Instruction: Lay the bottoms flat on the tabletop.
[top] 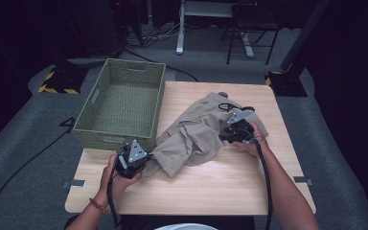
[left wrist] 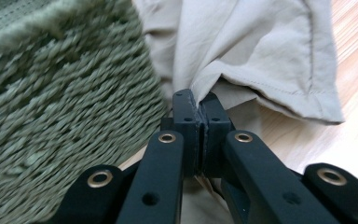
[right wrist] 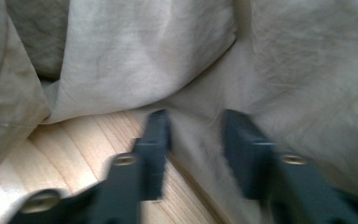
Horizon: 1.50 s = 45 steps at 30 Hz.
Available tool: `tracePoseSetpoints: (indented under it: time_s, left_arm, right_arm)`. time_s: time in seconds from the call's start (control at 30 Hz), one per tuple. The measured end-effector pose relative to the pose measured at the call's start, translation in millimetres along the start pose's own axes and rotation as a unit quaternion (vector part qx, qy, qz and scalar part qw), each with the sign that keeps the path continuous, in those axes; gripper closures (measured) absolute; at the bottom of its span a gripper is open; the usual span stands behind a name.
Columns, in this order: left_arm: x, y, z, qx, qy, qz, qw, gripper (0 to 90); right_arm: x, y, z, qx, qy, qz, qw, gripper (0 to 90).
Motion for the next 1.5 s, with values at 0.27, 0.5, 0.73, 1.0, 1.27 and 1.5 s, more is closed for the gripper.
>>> tracePoseSetpoints:
  time_s: [0.27, 0.5, 0.73, 1.0, 1.27, 1.5]
  left_arm:
    - [7.0, 7.3, 3.9, 0.007, -0.007, 0.005, 0.9999, 87.8]
    - [13.0, 9.5, 7.2, 0.013, -0.026, 0.008, 0.9995, 87.9]
    - [21.2, 16.8, 10.5, 0.029, -0.046, 0.018, 0.9984, 88.2]
    - [26.6, 20.2, 11.9, 0.036, -0.051, 0.034, 0.9975, 72.9]
    - [-7.3, 12.3, 15.5, 0.023, 0.057, -0.034, 0.9975, 35.4]
    - [-32.9, 15.3, -1.2, 0.049, 0.109, -0.069, 0.9904, 37.9]
  right_arm:
    - [-7.4, -0.1, 5.8, 0.029, 0.018, 0.015, 0.9993, 86.0]
    - [-15.2, -8.2, 69.9, -0.036, 0.018, 0.012, 0.9991, 86.8]
    - [-42.5, -13.9, 145.1, -0.081, 0.071, -0.03, 0.9937, 87.0]
    - [-70.3, -7.0, 132.2, -0.076, 0.142, -0.093, 0.9825, 76.0]
    - [-29.4, 2.1, 136.1, -0.136, 0.115, -0.068, 0.9817, 38.6]
    - [49.0, 48.1, 146.4, -0.144, 0.046, -0.007, 0.9886, 34.1]
Point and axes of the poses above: each handheld gripper's, and its own axes: z roughly backward along the jaws, y roughly out of its underside, x roughly to its left, the point moved 6 cm from there along -z, roughly forward along the jaws, and after that the axes turned 2 degrees about -z, right-handed, at the moved point
